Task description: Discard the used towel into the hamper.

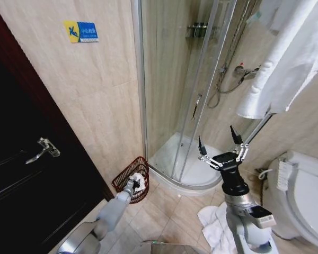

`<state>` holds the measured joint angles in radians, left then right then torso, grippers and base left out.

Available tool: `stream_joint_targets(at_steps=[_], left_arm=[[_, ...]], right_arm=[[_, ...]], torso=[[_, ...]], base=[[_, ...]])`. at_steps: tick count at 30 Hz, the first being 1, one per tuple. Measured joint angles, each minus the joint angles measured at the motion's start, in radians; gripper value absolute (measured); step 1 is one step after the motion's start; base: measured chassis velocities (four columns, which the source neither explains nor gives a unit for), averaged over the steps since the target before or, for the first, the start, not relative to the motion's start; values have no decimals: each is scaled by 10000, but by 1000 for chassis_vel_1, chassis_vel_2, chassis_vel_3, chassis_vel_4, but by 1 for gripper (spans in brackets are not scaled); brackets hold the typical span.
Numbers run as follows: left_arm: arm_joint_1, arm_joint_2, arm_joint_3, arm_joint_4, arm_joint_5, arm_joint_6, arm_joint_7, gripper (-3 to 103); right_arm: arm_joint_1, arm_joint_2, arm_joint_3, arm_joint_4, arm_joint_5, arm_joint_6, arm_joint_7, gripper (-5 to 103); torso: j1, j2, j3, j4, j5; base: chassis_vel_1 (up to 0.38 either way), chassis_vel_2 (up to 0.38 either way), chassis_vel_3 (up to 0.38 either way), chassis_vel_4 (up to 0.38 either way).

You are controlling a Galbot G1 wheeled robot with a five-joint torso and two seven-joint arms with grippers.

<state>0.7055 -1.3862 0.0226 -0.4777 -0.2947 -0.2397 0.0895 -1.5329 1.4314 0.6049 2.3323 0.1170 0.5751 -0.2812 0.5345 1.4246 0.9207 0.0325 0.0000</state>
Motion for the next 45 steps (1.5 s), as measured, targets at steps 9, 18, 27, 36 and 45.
stream_joint_targets(at_steps=[9,18,27,36,45], left_arm=[[-523,320,1170,250,-793,-126,-389,6],[-1206,560,2733,414,-1578,-89,-1224,6],[-1472,144,2875,896,-1757,-14,-1255,6],[-1542,-37,2318,888,-1299,336,-1618,23],[-1236,448,1701,782,1163,1064,-1840,56]], right_arm=[[365,427,-57,-212,-273,77,-78,100],[688,785,-87,-444,-417,235,-504,100],[777,661,-99,-701,-289,710,-492,100],[555,574,25,-615,-74,769,-474,100],[430,739,80,-706,16,982,-525,100]], torso=[[2,0,1,1,0],[1,0,0,0,0],[10,0,2,0,-1],[-1,1,0,-1,-2],[2,0,0,1,1]], base=[[0,0,0,0],[0,0,0,0],[-57,42,49,-53],[0,0,0,0],[0,0,0,0]])
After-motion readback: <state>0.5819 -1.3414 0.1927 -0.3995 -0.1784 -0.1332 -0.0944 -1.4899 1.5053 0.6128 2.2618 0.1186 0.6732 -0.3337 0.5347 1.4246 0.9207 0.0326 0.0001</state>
